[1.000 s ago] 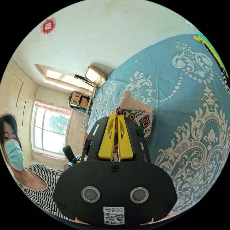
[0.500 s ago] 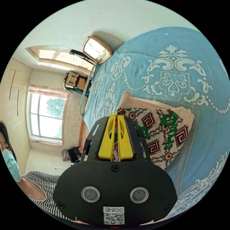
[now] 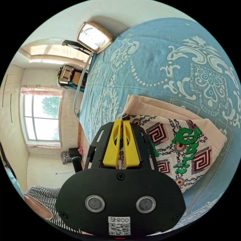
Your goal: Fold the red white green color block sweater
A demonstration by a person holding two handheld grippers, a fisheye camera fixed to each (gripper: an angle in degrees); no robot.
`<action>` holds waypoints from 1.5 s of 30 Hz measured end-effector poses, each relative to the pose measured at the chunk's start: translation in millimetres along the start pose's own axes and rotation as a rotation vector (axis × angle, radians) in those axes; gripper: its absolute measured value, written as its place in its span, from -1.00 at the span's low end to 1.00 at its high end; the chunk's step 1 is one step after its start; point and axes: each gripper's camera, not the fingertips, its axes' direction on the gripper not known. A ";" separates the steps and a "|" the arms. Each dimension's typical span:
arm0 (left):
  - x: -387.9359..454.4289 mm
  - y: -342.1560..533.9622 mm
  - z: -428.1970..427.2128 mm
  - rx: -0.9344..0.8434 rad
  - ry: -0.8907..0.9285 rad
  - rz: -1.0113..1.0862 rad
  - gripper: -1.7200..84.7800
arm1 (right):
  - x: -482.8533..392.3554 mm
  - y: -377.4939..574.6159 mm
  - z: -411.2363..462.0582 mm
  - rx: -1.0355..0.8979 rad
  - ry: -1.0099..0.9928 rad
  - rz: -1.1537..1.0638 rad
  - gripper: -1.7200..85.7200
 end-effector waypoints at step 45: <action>199.1 -12.1 4.7 -0.245 -0.506 0.452 -0.96 | -59.4 23.1 -94.7 -0.010 0.234 -0.092 -0.96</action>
